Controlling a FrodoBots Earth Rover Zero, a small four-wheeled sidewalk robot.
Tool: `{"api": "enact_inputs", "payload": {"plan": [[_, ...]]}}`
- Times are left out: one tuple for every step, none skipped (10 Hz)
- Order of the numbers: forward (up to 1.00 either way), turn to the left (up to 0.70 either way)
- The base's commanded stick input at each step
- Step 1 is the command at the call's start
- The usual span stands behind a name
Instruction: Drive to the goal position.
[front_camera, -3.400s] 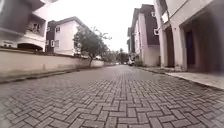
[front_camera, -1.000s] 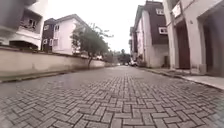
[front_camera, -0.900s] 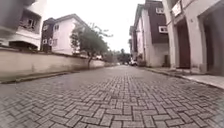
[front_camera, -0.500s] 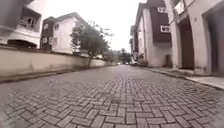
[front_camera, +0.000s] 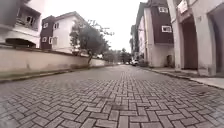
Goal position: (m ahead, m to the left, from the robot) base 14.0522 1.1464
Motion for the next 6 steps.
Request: {"api": "enact_inputs", "payload": {"plan": [[0.5,0.0],[0.5,0.0],[0.5,0.0],[0.5,0.0],[0.5,0.0],[0.5,0.0]]}}
